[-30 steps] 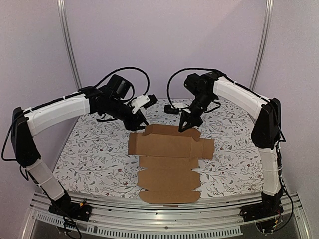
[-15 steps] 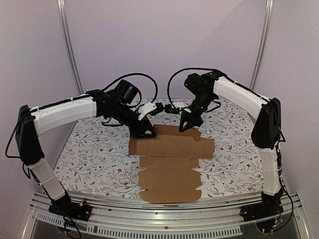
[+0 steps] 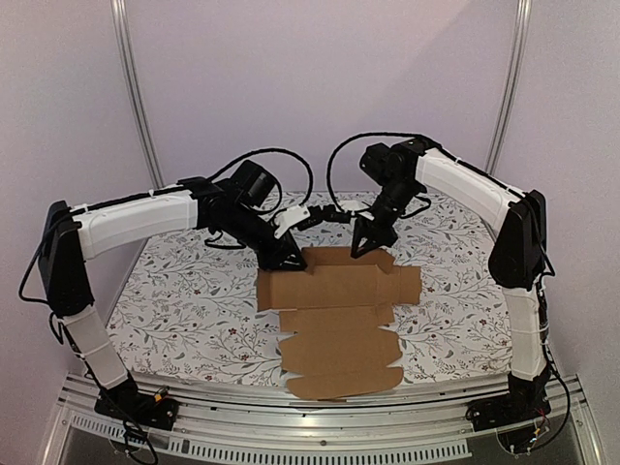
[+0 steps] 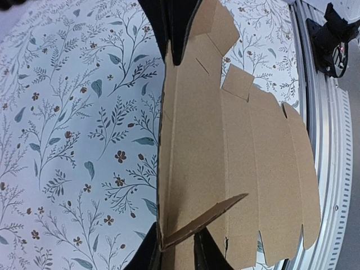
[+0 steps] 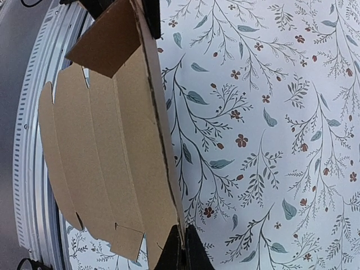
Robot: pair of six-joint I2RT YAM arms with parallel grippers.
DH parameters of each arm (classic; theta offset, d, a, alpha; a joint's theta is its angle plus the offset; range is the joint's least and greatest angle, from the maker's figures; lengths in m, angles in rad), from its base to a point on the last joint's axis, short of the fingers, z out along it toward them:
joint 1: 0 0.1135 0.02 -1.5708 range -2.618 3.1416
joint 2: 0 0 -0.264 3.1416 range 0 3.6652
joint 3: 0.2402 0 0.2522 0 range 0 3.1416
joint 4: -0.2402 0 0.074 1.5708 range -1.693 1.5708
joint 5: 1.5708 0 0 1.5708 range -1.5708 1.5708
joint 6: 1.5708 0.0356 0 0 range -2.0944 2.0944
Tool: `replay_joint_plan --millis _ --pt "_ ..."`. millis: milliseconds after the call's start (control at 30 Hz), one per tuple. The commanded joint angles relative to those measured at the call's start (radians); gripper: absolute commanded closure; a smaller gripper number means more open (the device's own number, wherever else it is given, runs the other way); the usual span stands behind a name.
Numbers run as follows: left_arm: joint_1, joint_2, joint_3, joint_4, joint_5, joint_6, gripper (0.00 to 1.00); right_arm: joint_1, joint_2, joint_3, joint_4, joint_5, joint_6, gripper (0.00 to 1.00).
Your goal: Fold the paper box
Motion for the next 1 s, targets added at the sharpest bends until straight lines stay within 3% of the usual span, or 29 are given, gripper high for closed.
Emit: replay_joint_plan --millis 0,233,500,800,900,967 --pt "-0.015 0.015 0.004 0.088 0.019 -0.017 0.78 0.008 -0.006 0.024 -0.237 -0.079 -0.021 1.0" --pt "-0.016 0.005 -0.01 0.156 0.051 -0.031 0.79 0.007 -0.005 0.023 -0.262 -0.092 -0.05 0.99" --pt "-0.018 0.007 -0.013 0.163 0.121 -0.035 1.0 0.008 -0.002 0.023 -0.266 -0.096 -0.055 0.99" --pt "-0.018 0.017 -0.02 0.164 0.188 -0.06 1.0 0.009 -0.001 0.023 -0.265 -0.091 -0.048 0.99" --pt "-0.019 0.02 -0.027 0.196 0.186 -0.089 0.91 0.008 0.001 0.023 -0.265 -0.092 -0.046 0.99" --pt "-0.019 0.022 -0.029 0.208 0.196 -0.091 0.99 0.009 0.003 0.025 -0.267 -0.088 -0.043 0.99"
